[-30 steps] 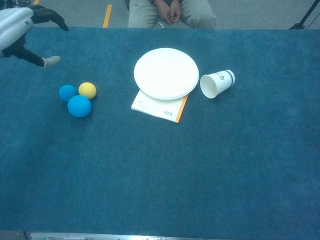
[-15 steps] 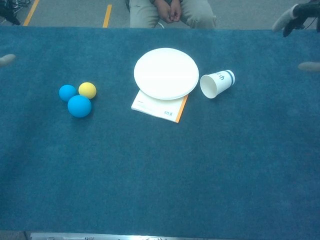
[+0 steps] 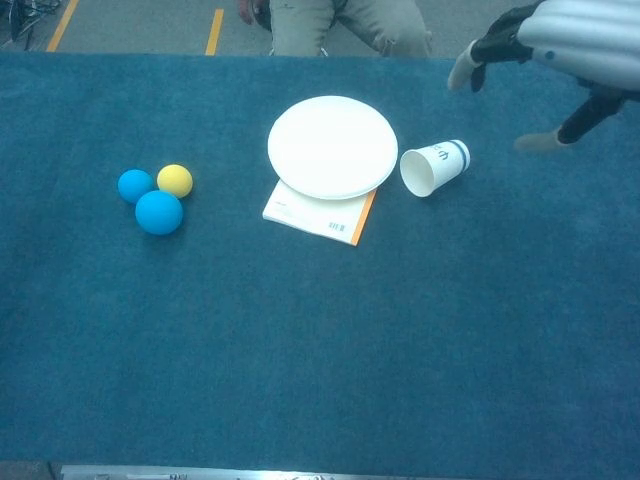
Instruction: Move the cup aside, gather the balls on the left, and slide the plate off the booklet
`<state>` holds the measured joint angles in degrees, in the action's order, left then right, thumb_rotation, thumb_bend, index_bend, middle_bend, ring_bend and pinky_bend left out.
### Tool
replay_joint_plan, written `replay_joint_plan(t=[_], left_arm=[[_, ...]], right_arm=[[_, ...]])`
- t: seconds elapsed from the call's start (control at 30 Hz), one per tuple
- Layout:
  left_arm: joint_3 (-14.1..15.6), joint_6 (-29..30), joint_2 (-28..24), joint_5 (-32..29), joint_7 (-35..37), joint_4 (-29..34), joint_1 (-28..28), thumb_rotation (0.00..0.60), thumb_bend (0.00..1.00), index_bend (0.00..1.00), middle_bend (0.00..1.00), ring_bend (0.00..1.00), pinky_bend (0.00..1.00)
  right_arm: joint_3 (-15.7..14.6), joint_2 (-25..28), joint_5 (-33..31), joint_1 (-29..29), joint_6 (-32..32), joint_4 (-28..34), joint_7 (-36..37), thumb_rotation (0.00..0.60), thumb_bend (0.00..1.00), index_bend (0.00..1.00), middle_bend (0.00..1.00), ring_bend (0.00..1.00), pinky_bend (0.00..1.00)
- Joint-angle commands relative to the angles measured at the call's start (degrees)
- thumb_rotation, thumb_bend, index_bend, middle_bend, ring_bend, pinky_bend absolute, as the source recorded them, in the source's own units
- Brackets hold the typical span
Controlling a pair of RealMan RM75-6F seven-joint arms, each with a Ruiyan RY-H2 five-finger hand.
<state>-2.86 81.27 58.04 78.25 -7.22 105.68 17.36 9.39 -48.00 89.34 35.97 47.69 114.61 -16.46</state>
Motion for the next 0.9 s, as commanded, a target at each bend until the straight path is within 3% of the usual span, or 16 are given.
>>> replay_joint_plan(t=[0.03,0.4,0.57,0.9], left_arm=[[0.46,0.29,-0.25,1.92,0.62,-0.30,-0.55,0.600,0.28,0.26,0.17,0.07,0.09],[1.08,-0.15,-1.03,4.17,-0.68,1.23,-1.77,0.600,0.28,0.26,0.17,0.07,0.09],[1.21,0.28,-1.60,4.46,-1.03,1.83,-2.73,0.600,0.28,0.26,0.17,0.07,0.09],[1.04,0.95,-2.37,4.82,-0.48,2.24,-4.18,0.600,0.28,0.26,0.16,0.07,0.09]], right_arm=[[0.49,-1.88,-2.78,2.89,-3.88,0.54,-3.47,0.600,0.17,0.25,0.35,0.21,0.33],[0.65,-10.87,-20.34,15.53,-14.26,-1.18,-18.68,0.600,0.17,0.13,0.27,0.12,0.26],[-1.15,-16.11,-28.52,21.54,-13.20,-2.91,-26.25,0.600,0.17,0.10,0.26,0.08,0.22],[-5.40,-25.71,-42.72,31.27,-8.93,-8.12,-34.02,0.600,0.17,0.09,0.26,0.08,0.22]])
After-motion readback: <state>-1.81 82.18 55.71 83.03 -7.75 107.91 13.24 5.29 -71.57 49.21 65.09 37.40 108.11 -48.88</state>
